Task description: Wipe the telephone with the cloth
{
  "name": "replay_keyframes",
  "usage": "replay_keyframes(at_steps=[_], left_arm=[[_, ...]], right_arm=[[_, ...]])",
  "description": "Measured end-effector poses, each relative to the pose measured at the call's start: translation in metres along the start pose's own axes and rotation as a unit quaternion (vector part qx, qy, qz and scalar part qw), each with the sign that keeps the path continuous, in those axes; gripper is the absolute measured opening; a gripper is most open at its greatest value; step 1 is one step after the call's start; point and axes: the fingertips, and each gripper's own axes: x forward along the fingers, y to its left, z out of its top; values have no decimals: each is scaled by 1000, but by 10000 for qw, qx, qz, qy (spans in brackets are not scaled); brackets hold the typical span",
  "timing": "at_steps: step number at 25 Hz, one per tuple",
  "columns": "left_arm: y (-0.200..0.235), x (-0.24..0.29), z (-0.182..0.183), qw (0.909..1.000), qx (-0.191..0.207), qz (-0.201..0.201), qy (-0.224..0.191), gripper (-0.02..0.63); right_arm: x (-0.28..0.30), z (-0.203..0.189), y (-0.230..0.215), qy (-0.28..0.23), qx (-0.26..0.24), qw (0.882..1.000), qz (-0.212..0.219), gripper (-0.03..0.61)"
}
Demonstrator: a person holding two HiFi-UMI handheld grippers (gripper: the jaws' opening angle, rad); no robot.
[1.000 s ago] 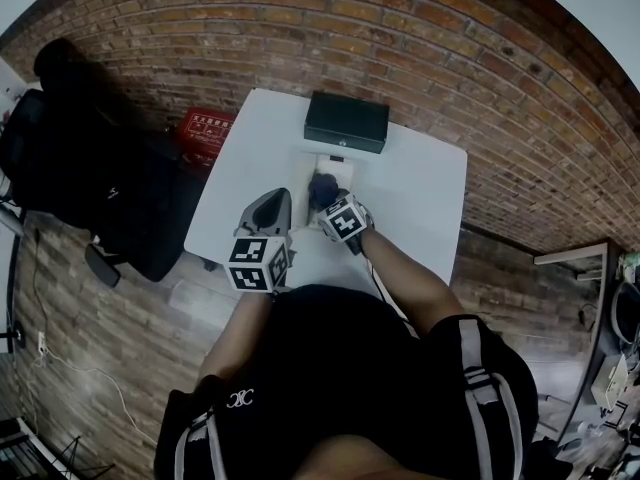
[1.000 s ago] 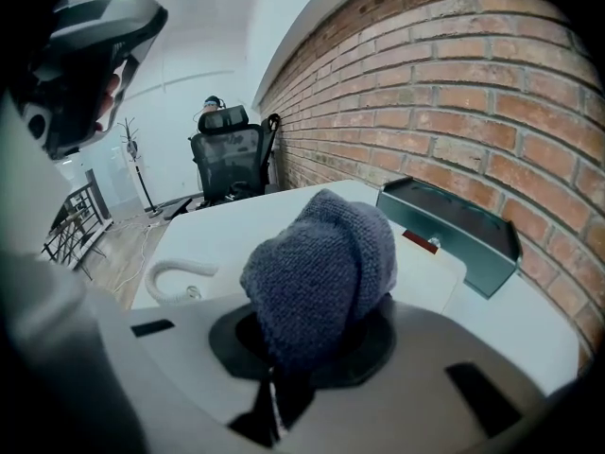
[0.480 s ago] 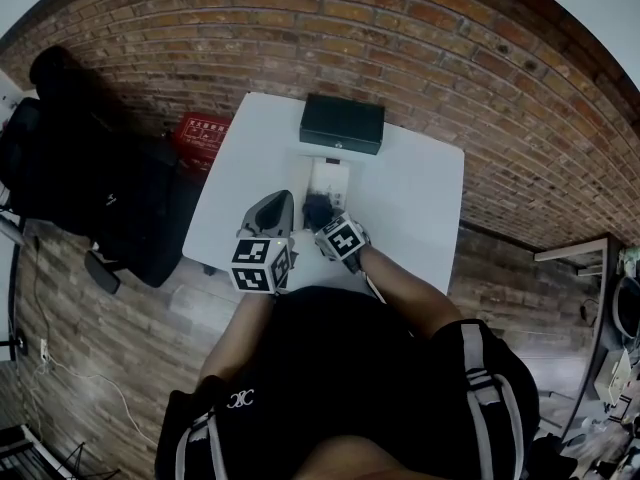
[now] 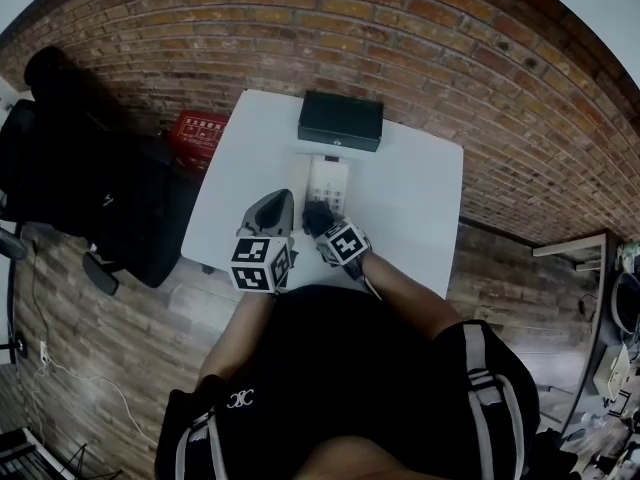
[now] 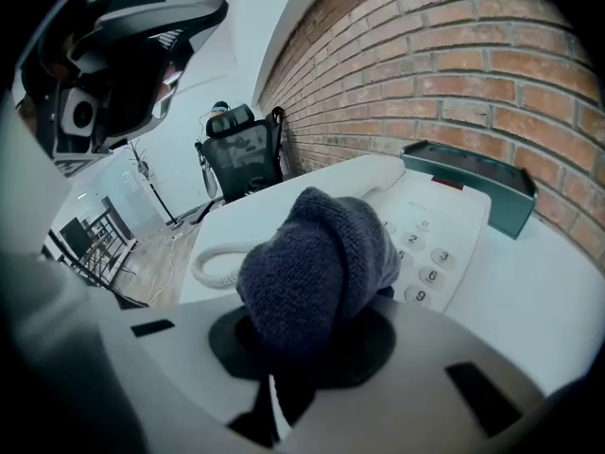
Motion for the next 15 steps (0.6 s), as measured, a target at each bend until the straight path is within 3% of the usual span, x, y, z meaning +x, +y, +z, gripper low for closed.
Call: replay_keyframes(at_steps=[15], left_arm=[[-1, 11, -1, 9998, -15, -187, 70, -5]], right_arm=[[-12, -12, -13, -207, 663, 9974, 178, 32]])
